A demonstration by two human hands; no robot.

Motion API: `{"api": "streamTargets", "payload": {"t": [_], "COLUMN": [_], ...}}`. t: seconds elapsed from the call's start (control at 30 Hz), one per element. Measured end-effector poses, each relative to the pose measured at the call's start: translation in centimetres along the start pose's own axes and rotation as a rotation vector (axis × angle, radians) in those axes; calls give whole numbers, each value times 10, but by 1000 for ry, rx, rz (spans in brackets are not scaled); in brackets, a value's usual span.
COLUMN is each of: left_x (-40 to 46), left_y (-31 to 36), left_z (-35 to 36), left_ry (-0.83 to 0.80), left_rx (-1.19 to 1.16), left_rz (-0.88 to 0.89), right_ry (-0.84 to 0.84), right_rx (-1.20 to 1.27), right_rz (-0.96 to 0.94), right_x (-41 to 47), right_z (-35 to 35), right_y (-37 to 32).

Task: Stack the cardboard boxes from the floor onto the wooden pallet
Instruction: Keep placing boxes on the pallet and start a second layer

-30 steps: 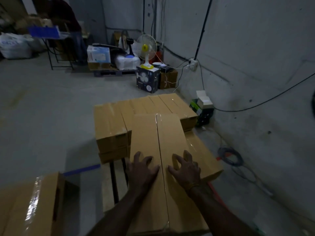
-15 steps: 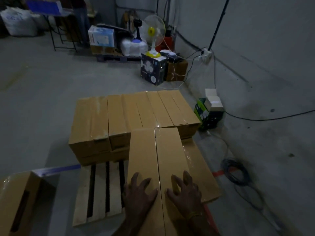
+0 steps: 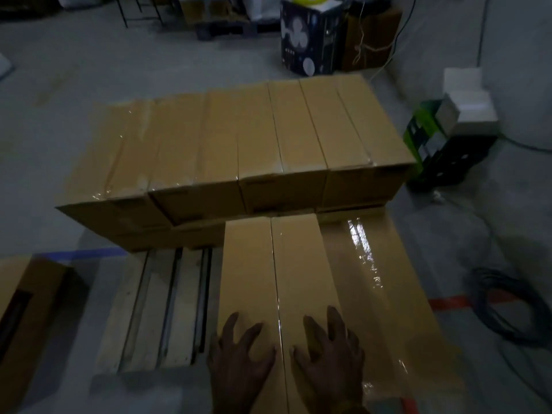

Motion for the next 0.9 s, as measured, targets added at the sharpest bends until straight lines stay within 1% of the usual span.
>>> {"api": "streamTargets", "payload": {"t": [0.1,0.23,0.33,0.43,0.57,0.63,0.73,0.83,0.9], "left_x": [27,50,66,80,103,117,129,130,130], "left_y": [-14,-25,-28,-29,-27,-25,-26,-32,-33], "left_z": [55,97,117,132,147,157,179,188,185], "left_ry": [41,47,43,83,98,57,-47,-75,-124], "left_rx": [26,8,-22,-22,-59,-63,-61,-53,-1], "left_rz": [21,25,45,75,64,69,74,77,87], "right_ry": [-26,54,47,60,-28,-87,-169,-175,-207], "right_rx": [-53,-57,-52,-48,-68,-156,-316,-349,-359], "right_rz": [-33,-47,-57,-63,-81,-112,-152,-144,-145], "right_x": [39,73,91,107,133,149,169,172,172], "right_z": [39,77,93,100,106,114,138,151,151], "right_y": [24,43,52,61,66,68,72,79,79]}}
Point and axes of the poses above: each hand's wrist, its own x-axis towards the middle knuckle, its own z-axis out of the palm, y = z × x, the point moved 4 cm from there along x, towards the middle knuckle
